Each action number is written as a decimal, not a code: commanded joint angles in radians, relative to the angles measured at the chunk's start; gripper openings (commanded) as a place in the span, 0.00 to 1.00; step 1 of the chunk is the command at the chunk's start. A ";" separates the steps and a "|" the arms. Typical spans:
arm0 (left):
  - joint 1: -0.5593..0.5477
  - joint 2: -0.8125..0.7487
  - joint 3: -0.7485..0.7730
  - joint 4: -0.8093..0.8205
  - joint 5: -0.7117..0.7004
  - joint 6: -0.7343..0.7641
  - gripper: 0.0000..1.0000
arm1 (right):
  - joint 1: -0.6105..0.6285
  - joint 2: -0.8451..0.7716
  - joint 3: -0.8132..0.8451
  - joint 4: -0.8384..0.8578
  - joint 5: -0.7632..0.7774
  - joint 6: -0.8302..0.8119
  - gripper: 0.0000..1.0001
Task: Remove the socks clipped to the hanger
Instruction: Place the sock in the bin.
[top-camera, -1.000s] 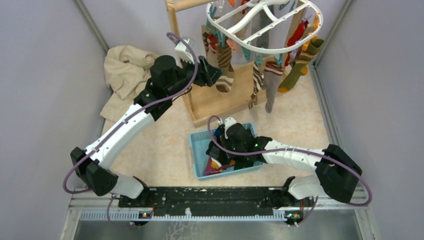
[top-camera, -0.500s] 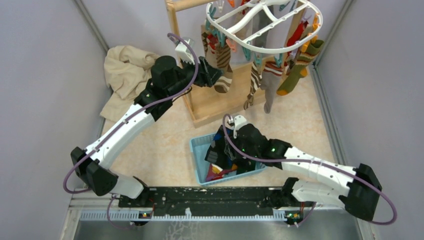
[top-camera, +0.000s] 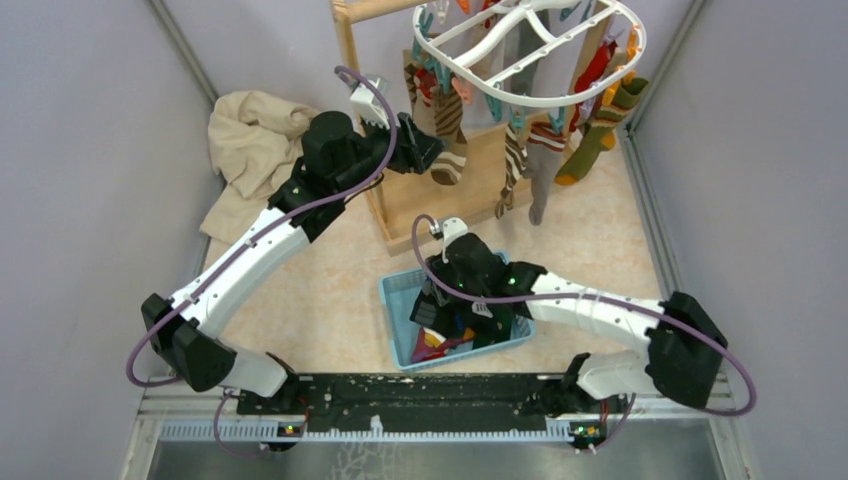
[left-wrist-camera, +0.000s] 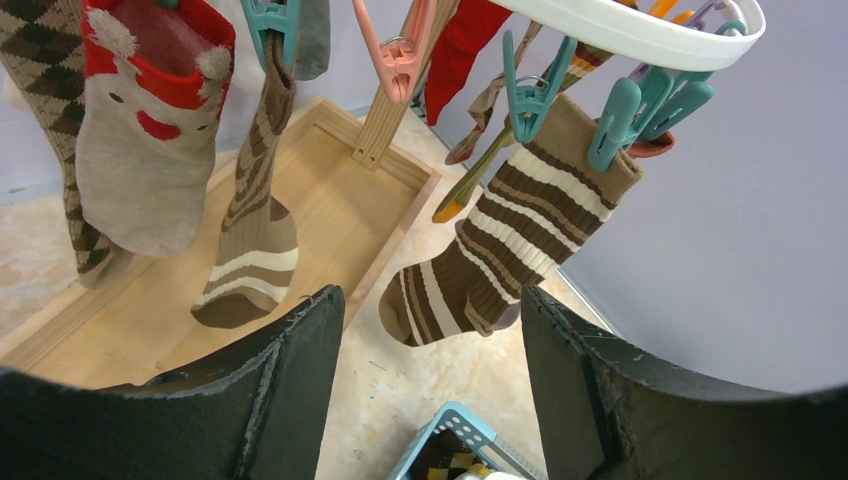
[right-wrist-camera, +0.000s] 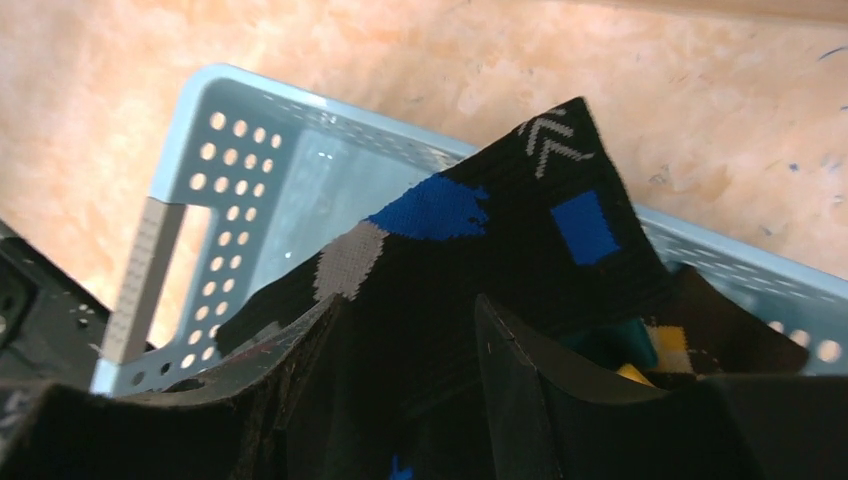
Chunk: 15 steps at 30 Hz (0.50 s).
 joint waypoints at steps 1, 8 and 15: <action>-0.001 -0.006 0.005 0.005 -0.013 0.019 0.72 | 0.010 0.081 -0.038 0.127 -0.055 0.003 0.51; -0.001 -0.008 0.007 0.003 -0.017 0.035 0.72 | 0.011 0.031 -0.146 0.131 -0.098 0.027 0.50; -0.002 -0.008 0.023 -0.009 -0.026 0.056 0.72 | 0.011 -0.028 -0.141 0.043 -0.145 -0.003 0.49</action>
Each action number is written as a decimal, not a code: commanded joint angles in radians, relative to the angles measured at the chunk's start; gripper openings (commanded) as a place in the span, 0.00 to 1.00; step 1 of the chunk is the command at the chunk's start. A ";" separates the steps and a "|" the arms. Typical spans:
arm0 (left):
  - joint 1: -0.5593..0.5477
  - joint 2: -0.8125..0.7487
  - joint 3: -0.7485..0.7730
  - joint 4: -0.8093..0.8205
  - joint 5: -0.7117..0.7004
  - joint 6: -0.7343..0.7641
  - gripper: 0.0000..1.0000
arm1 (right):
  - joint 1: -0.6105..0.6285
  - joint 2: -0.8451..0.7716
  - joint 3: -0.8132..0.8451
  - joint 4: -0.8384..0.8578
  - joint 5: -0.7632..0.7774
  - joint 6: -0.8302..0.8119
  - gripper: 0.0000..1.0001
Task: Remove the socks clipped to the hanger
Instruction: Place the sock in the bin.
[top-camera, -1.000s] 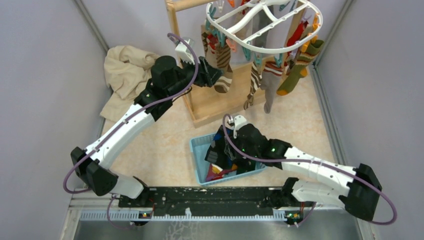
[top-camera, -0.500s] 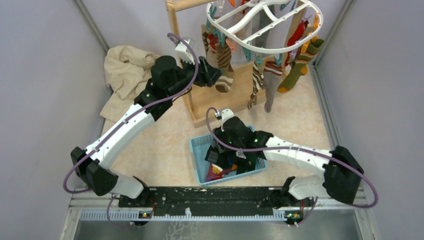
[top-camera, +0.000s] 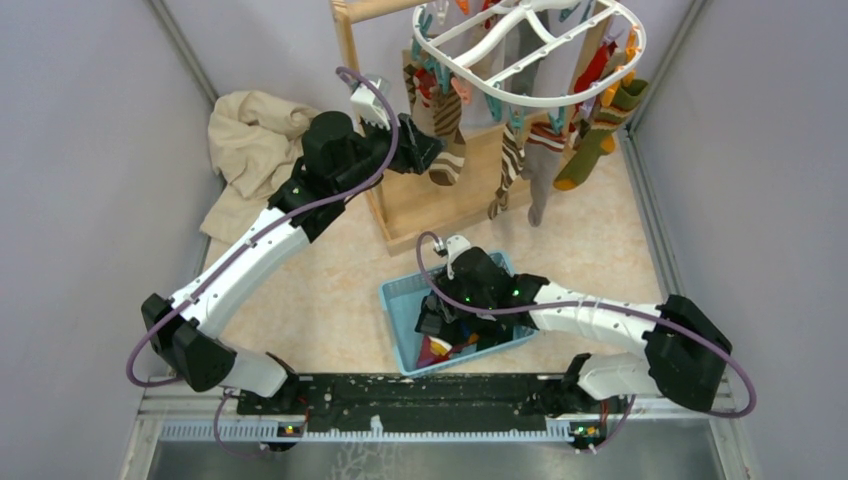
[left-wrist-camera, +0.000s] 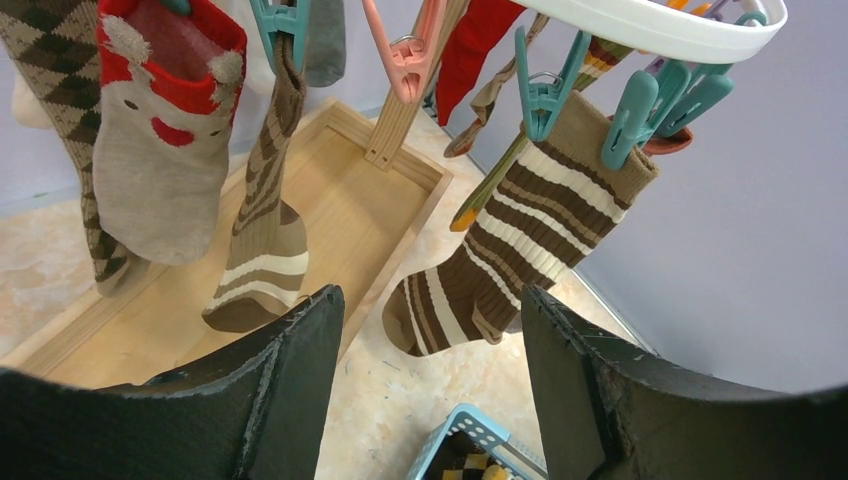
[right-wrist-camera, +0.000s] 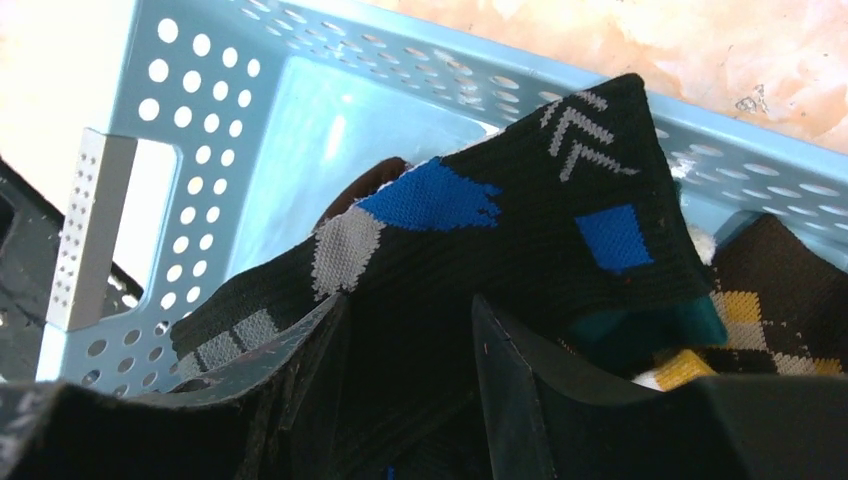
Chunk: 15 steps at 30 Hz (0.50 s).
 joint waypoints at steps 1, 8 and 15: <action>-0.001 -0.009 0.026 -0.010 -0.015 0.033 0.72 | 0.011 -0.072 0.007 -0.061 -0.047 -0.019 0.49; 0.004 -0.021 0.054 -0.056 -0.027 0.066 0.74 | 0.011 -0.251 0.107 -0.171 0.053 -0.011 0.58; 0.009 -0.032 0.057 -0.077 -0.024 0.077 0.74 | 0.011 -0.308 0.167 -0.206 0.115 -0.020 0.63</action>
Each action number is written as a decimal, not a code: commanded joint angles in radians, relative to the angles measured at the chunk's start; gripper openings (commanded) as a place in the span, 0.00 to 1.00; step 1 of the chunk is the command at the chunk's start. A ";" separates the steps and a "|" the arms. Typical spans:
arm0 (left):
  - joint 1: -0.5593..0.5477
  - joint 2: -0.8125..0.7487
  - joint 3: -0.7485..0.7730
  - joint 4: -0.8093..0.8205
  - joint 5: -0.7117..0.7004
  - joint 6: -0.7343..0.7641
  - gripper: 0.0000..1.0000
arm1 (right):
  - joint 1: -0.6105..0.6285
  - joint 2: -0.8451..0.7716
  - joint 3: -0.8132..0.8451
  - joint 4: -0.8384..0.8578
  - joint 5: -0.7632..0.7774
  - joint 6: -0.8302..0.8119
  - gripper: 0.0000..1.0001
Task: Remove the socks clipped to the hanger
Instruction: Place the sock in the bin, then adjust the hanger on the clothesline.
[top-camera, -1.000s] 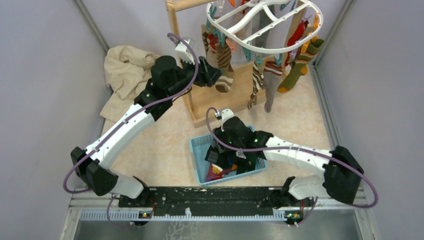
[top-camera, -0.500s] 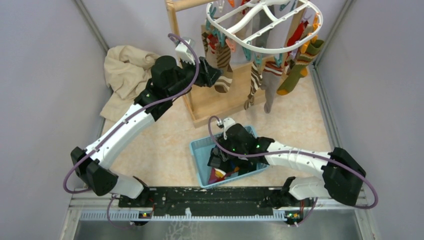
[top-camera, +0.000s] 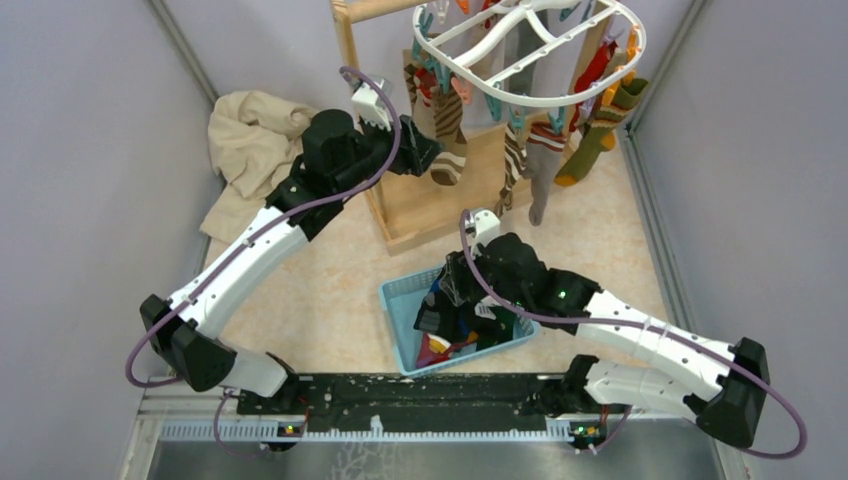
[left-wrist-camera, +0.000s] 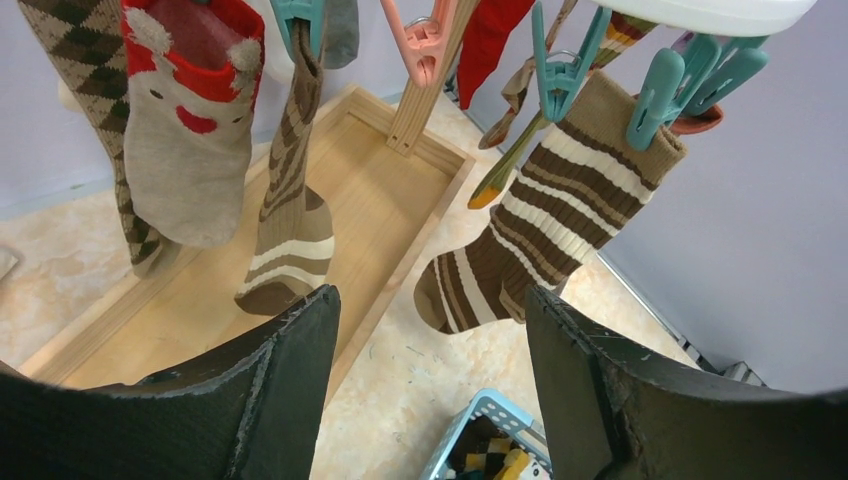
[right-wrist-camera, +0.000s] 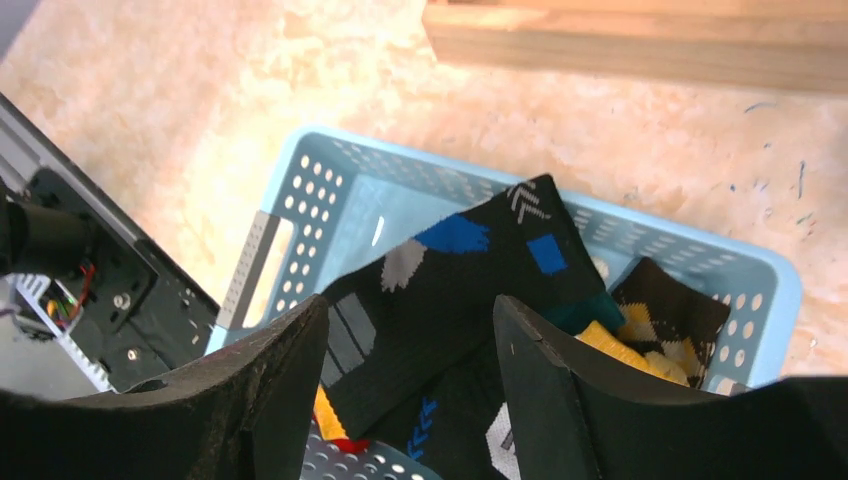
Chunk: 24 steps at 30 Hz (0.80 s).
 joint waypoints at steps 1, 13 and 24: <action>0.009 -0.034 0.032 -0.018 -0.006 0.022 0.74 | 0.011 -0.024 0.038 -0.020 0.045 -0.009 0.63; 0.026 -0.058 0.004 -0.039 0.005 0.042 0.77 | 0.008 -0.051 0.026 0.009 0.070 0.003 0.63; 0.092 -0.048 -0.007 -0.039 0.058 0.021 0.98 | -0.051 0.057 0.135 0.057 0.075 -0.020 0.64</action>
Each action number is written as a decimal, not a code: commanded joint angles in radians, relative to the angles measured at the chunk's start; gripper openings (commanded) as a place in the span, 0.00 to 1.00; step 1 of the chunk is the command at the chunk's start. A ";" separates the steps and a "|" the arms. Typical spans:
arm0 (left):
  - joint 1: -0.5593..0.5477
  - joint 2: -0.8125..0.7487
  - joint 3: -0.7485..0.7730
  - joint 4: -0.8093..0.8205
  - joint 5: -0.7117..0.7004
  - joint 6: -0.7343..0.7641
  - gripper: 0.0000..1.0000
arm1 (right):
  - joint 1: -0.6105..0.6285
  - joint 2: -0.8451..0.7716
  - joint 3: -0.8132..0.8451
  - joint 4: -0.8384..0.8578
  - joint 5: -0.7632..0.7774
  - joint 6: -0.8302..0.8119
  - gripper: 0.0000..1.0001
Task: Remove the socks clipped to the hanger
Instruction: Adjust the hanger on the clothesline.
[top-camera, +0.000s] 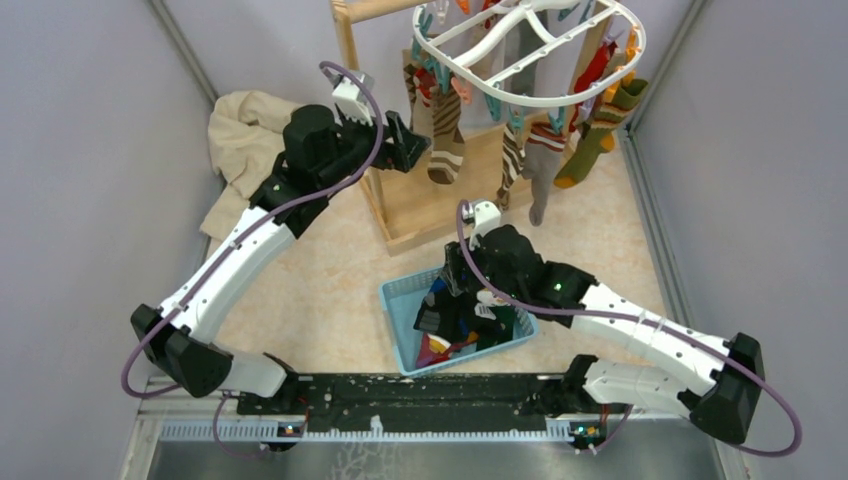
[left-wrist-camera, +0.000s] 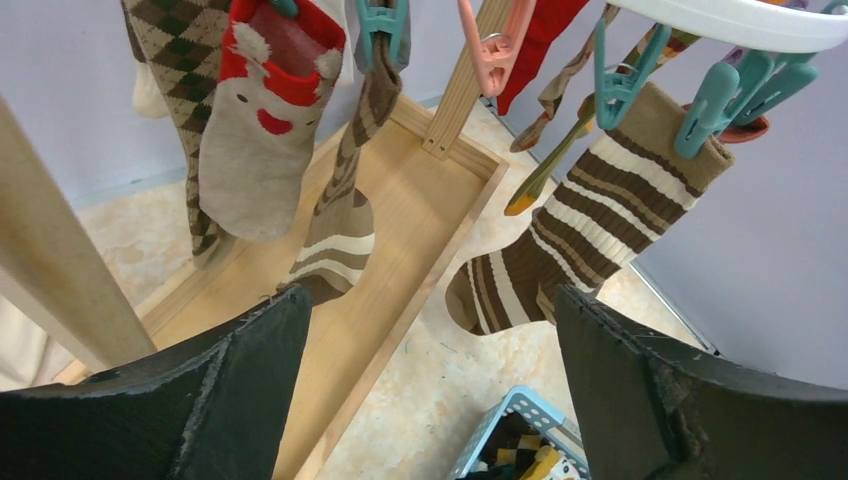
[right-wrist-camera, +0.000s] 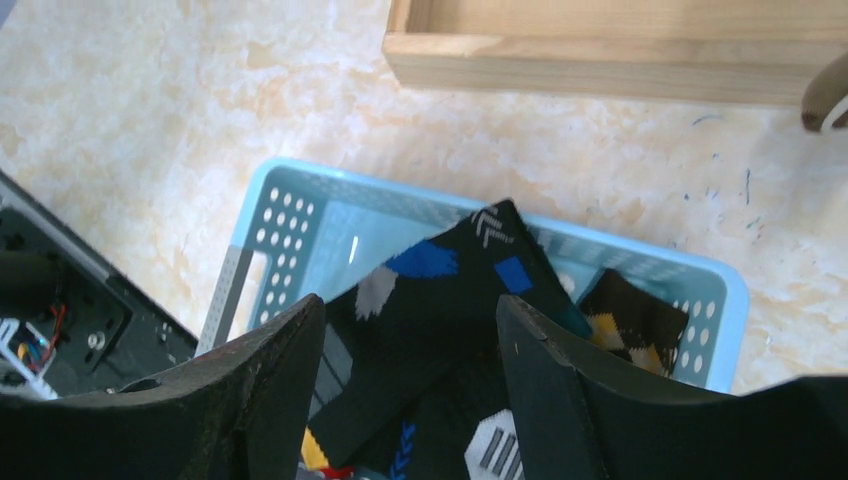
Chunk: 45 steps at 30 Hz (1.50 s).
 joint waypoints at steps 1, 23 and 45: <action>0.021 -0.014 -0.007 0.006 0.038 -0.007 0.99 | -0.044 0.047 0.100 0.079 0.015 -0.018 0.64; 0.028 -0.027 -0.067 0.013 0.013 -0.003 0.99 | -0.221 0.568 0.756 0.201 0.305 -0.192 0.66; 0.028 0.020 -0.018 0.021 0.048 -0.001 0.98 | -0.453 0.341 0.594 0.205 0.334 -0.178 0.67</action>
